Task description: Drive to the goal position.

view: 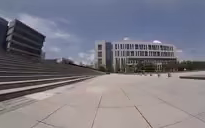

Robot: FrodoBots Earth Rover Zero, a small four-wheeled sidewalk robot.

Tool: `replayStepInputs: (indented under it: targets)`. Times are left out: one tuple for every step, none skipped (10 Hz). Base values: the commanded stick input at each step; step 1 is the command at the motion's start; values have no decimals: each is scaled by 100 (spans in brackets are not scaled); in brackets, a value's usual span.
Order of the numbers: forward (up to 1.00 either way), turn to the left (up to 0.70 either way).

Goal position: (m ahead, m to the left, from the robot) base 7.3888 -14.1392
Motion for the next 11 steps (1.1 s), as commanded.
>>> replayStepInputs:
  targets:
    - [50, 0]
    - [50, 0]
    - [50, 0]
    - [50, 0]
    - [50, 0]
    - [50, 0]
    - [50, 0]
    - [50, 0]
    - [50, 0]
    - [50, 0]
    - [50, 0]
